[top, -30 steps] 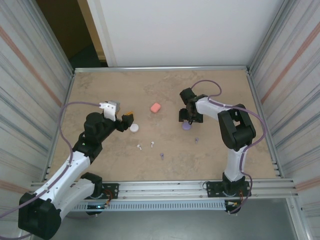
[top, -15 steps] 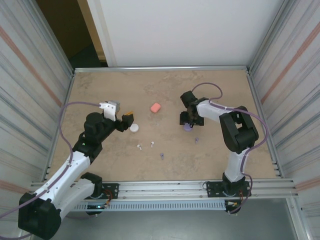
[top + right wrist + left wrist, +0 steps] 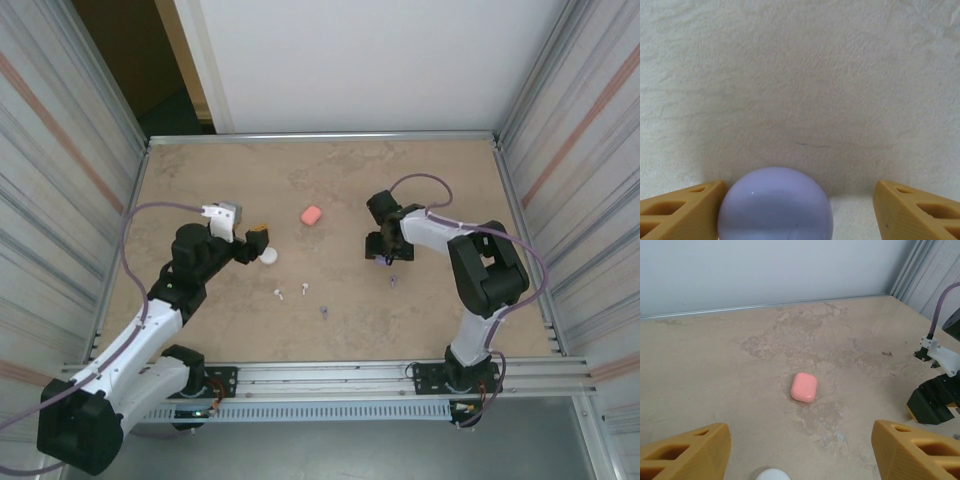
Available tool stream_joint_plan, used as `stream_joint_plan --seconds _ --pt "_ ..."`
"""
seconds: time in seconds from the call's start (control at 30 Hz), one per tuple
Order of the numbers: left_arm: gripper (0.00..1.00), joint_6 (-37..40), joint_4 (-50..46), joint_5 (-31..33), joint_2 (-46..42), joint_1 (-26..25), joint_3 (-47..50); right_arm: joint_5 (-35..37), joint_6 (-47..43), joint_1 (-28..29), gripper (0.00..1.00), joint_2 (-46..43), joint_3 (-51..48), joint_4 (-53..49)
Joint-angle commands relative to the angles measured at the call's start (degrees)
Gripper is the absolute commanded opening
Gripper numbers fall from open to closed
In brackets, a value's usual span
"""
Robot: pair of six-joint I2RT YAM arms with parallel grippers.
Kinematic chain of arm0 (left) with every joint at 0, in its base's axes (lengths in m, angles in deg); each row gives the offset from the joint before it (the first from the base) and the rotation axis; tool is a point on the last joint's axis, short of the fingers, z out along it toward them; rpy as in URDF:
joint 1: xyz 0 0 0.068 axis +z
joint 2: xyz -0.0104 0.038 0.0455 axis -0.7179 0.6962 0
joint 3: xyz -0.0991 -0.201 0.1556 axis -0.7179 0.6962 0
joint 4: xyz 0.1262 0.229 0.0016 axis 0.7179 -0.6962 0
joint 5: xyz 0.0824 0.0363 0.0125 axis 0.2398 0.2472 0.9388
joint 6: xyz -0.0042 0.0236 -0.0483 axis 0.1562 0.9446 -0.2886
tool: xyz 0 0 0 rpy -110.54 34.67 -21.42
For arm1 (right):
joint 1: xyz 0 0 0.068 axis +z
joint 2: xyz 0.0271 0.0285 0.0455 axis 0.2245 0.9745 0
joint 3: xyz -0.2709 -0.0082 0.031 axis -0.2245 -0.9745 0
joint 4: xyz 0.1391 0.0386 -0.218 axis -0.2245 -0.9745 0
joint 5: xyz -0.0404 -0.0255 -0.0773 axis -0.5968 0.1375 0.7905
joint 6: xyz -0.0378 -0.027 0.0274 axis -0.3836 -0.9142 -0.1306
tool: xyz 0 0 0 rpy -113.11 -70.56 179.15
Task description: Insert the wireless bluetooth earbuds into the charging case
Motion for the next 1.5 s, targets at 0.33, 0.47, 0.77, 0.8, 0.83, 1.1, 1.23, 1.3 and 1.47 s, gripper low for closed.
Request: stream_joint_plan --seconds 0.33,0.47,0.77,0.8,0.83,1.1,1.23,1.3,1.47 --pt "0.74 -0.3 0.2 -2.5 2.0 0.4 -3.5 -3.6 1.4 -2.7 0.7 -4.6 -5.7 2.3" --pt "0.75 -0.5 0.2 -2.6 2.1 0.4 -3.8 -3.6 -0.1 -2.9 0.67 -4.2 -5.6 2.9" --pt "0.75 -0.4 -0.4 -2.5 2.1 0.4 -4.1 -4.5 -2.8 -2.8 0.54 -4.5 -5.2 4.2" --pt "0.75 -0.5 -0.4 -2.5 2.1 0.4 -4.1 -4.6 -3.2 -2.7 0.51 -5.0 -5.2 4.2" --pt "0.75 -0.5 -0.4 -2.6 2.1 0.4 -4.2 -4.5 -3.5 -2.5 0.51 -5.6 -5.2 4.3" --pt "0.75 -0.9 -1.9 -4.2 1.7 0.4 -4.9 -4.4 -11.3 0.1 0.5 -13.0 -5.1 6.8" --pt "0.75 -1.1 -2.8 -7.4 1.5 0.4 -5.7 -4.6 -18.5 3.3 0.5 -18.2 -5.6 9.8" --pt "0.75 -1.1 -3.5 -9.9 1.6 0.3 -6.5 -4.8 -22.4 5.3 0.5 -21.7 -6.7 12.5" --pt "0.75 -2.3 -4.7 -16.4 2.9 0.4 -8.5 -5.9 -30.5 8.4 0.5 -30.5 -10.2 19.1"
